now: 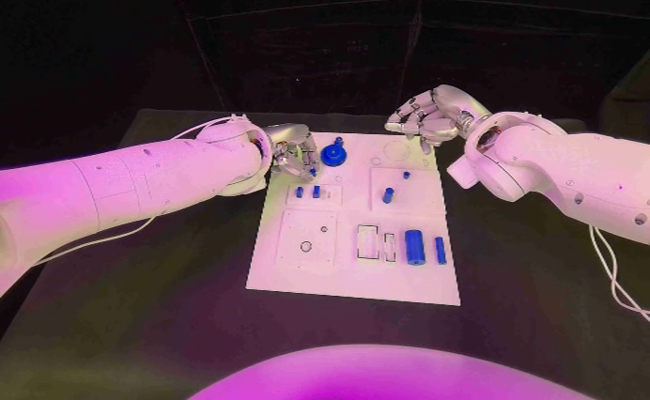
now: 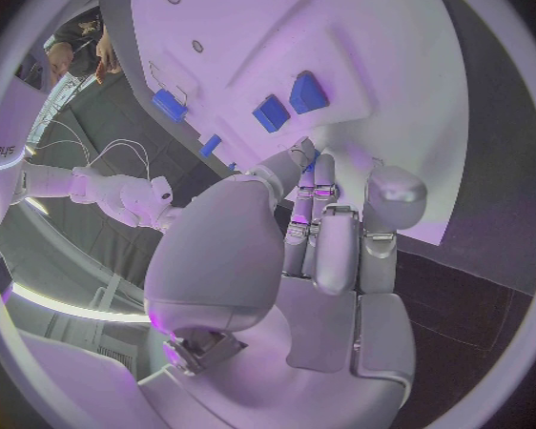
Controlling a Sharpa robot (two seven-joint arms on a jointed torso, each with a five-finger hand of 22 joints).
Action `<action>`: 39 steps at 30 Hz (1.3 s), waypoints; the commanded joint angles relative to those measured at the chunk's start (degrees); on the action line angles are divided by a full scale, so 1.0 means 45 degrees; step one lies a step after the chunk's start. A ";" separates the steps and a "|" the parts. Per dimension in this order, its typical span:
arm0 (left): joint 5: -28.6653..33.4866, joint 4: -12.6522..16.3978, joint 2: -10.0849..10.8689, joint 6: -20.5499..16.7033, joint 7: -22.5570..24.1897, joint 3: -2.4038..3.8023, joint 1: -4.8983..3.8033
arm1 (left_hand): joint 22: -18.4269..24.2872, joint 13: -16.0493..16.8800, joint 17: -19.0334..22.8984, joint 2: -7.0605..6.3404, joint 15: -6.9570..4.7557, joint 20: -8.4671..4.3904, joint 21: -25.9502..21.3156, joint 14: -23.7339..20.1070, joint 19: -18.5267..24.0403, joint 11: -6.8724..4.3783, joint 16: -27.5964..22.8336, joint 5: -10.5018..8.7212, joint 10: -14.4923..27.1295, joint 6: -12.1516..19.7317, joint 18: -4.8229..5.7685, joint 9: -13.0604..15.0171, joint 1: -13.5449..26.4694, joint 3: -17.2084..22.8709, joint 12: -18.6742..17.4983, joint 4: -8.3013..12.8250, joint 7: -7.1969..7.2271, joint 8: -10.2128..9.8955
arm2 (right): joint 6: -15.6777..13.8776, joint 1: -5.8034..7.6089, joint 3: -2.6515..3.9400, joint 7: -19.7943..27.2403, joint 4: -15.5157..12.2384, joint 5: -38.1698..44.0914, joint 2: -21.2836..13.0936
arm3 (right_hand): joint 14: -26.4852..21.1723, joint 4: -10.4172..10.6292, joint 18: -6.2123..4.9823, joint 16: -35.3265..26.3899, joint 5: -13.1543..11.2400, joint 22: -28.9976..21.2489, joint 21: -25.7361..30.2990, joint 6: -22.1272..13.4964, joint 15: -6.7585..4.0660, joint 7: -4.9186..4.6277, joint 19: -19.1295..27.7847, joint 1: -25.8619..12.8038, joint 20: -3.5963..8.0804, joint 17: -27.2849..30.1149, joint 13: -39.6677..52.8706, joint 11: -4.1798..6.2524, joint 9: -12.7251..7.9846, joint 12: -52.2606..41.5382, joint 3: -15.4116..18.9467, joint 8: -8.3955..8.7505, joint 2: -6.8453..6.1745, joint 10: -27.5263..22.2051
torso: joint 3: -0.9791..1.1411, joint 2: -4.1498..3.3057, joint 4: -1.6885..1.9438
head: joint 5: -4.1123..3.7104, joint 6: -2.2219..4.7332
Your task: Assemble the parts on the task board
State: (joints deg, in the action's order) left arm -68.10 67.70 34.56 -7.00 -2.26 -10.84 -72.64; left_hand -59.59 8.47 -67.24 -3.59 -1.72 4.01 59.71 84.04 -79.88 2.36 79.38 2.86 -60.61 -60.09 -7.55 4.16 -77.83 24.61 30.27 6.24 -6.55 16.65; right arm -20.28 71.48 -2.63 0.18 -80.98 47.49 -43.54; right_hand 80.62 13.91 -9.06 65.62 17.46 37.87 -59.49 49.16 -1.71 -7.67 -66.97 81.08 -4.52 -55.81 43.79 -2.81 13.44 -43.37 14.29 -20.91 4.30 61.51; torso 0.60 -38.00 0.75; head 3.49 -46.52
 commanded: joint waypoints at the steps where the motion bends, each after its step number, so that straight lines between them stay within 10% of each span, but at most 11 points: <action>1: 0.0046 -0.0067 -0.0049 0.0195 -0.0026 -0.0001 0.0005 | -0.0017 -0.0007 0.0018 -0.0053 -0.0068 -0.0043 0.0065 0.0258 -0.0047 0.0008 -0.0005 -0.0026 -0.0115 -0.0110 0.0137 0.0006 0.0121 0.0074 -0.0066 -0.0010 0.0006 -0.0015 | -0.0241 0.0025 0.0006 0.0280 0.0014 -0.0174 0.0028 | -0.1332 0.0079 -0.0352 -0.3544 0.0064 -0.2130 0.2032 -0.0167 0.0185 -0.0079 0.0996 0.0258 -0.0122 0.3570 -0.1056 -0.0156 0.0010 0.1149 0.0201 -0.0031 -0.0017 -0.0509 | -0.0009 0.0000 0.0004 | 0.0006 -0.0004; 14: 0.0037 -0.0493 -0.0305 0.0331 -0.0086 -0.0005 0.0079 | -0.0019 -0.0089 0.0066 -0.0120 -0.0037 -0.0027 0.0049 0.0250 -0.0029 0.0060 -0.0018 -0.0025 -0.0045 0.0022 0.0137 -0.0060 0.0210 0.0109 -0.0219 0.0002 -0.0043 -0.0165 | -0.0231 0.0025 0.0006 0.0568 0.0078 -0.0806 0.0060 | -0.2663 0.0078 -0.0318 -1.0853 0.0125 -0.5873 0.7758 -0.0590 0.1252 -0.0967 0.1357 0.0835 -0.1200 0.7371 -0.6163 -0.1066 -0.0737 0.5138 0.0741 0.0435 0.0198 -0.1236 | 0.0000 0.0002 -0.0008 | -0.0020 -0.0032; 39: 0.0457 -0.0665 -0.0155 0.0434 -0.0001 -0.0003 0.0094 | 0.0013 -0.0659 0.0410 -0.0639 0.0267 0.0221 -0.0089 0.0168 0.0097 0.0442 -0.0117 -0.0024 0.0743 0.1527 0.0122 -0.0124 0.0550 0.0125 -0.1148 0.0161 -0.0409 -0.1303 | 0.0158 0.0026 0.0006 0.0990 0.0221 -0.0856 -0.0012 | -0.2640 -0.0827 -0.0345 -1.3763 -0.0104 -0.7592 1.0820 0.0622 0.1598 -0.0734 0.0943 0.1379 -0.1590 1.0257 -0.8949 -0.1140 -0.1752 0.6550 0.0733 0.1237 0.0636 -0.0259 | -0.0012 0.0004 0.0017 | -0.0081 -0.0025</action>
State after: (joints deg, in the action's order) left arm -67.73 64.99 33.71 -5.69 -2.34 -10.89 -72.13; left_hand -59.66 5.63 -65.44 -6.11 -0.90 4.59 59.63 84.06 -79.29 4.45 79.15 2.87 -57.68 -53.51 -7.55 3.62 -75.32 25.41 25.31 6.72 -8.38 11.04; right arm -20.50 71.48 -2.64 3.72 -80.07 43.41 -43.54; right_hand 68.71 10.56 -10.25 3.85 17.42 3.77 -11.05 51.53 5.21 -11.03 -62.28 86.67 -11.55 -9.96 3.61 -7.98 5.72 -14.17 17.63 -15.72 7.30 60.10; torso 0.60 -38.00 0.77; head 3.24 -46.65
